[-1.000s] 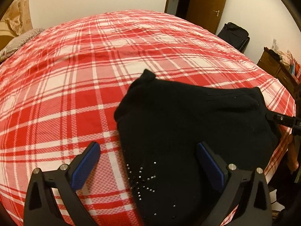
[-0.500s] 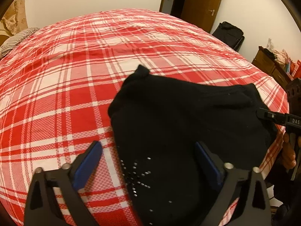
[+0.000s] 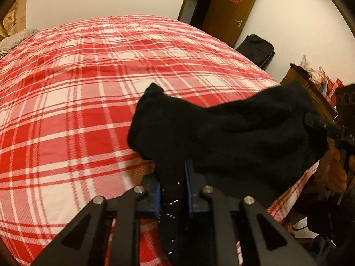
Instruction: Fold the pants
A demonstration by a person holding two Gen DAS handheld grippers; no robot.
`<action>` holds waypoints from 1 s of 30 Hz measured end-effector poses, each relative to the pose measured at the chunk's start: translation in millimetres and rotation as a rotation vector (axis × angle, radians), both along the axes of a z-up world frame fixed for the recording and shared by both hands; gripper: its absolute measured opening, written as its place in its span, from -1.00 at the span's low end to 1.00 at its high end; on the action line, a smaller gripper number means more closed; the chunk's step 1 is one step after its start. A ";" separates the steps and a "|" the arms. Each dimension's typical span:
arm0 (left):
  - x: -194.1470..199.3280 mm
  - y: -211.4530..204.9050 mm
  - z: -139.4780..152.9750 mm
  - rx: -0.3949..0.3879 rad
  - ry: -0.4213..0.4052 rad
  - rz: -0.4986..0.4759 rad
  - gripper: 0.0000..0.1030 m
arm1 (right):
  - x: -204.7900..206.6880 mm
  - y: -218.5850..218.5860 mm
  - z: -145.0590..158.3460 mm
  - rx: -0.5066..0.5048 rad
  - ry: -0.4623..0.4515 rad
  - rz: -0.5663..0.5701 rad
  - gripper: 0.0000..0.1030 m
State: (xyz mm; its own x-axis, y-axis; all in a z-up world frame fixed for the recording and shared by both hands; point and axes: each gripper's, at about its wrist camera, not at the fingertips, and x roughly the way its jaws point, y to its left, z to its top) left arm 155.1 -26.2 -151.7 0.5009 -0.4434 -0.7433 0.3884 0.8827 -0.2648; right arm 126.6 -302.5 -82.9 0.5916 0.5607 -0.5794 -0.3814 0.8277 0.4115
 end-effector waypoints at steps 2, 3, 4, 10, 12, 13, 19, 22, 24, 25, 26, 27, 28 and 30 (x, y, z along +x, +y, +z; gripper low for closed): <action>-2.5 10.9 4.8 -0.023 -0.009 0.017 -0.65 | 9.7 13.6 9.5 -0.013 -0.014 0.030 -0.50; -3.2 16.6 7.3 -0.031 -0.014 0.025 -0.65 | 14.3 21.6 12.5 -0.020 -0.016 0.046 -0.50; -4.4 24.9 11.4 -0.036 -0.023 0.041 -0.65 | 22.5 33.3 15.7 -0.031 -0.018 0.071 -0.50; -7.0 93.0 35.8 -0.022 -0.096 0.185 -0.65 | 73.3 101.9 15.0 -0.034 -0.004 0.188 -0.50; -7.5 113.9 40.1 -0.006 -0.111 0.233 -0.65 | 91.3 133.1 12.0 -0.024 -0.002 0.229 -0.50; -7.3 128.9 42.3 0.002 -0.116 0.267 -0.65 | 99.0 148.5 10.2 -0.020 -0.005 0.250 -0.50; -5.8 194.6 37.0 0.051 -0.124 0.439 -0.65 | 140.8 229.0 -25.3 -0.054 0.052 0.316 -0.50; 2.3 217.1 11.9 0.046 -0.059 0.481 -0.55 | 160.1 245.5 -58.2 -0.122 0.098 0.262 -0.50; 8.2 226.0 -10.8 0.048 -0.021 0.497 -0.28 | 173.6 240.7 -79.2 -0.111 0.176 0.228 -0.35; 9.6 229.2 -16.1 0.040 -0.017 0.514 0.08 | 177.9 233.0 -86.1 -0.101 0.203 0.195 -0.26; 8.7 235.9 -18.1 0.026 -0.023 0.543 0.26 | 179.3 227.0 -86.4 -0.098 0.201 0.177 -0.01; 7.5 243.1 -18.3 -0.001 -0.023 0.573 0.40 | 176.4 222.8 -85.4 -0.098 0.188 0.169 0.03; 7.3 245.6 -15.9 -0.020 -0.026 0.579 0.39 | 172.1 219.5 -82.3 -0.110 0.169 0.166 0.03; 4.4 247.9 -7.6 -0.024 -0.074 0.606 0.37 | 158.4 216.3 -70.2 -0.148 0.112 0.147 0.03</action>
State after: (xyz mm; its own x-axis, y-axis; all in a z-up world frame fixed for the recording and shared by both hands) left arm 159.5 221.7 -159.3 0.7195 -0.0794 -0.6899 -0.1629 0.9464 -0.2789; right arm 285.0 -86.2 -153.1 0.4373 0.5400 -0.7191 -0.4606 0.8213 0.3367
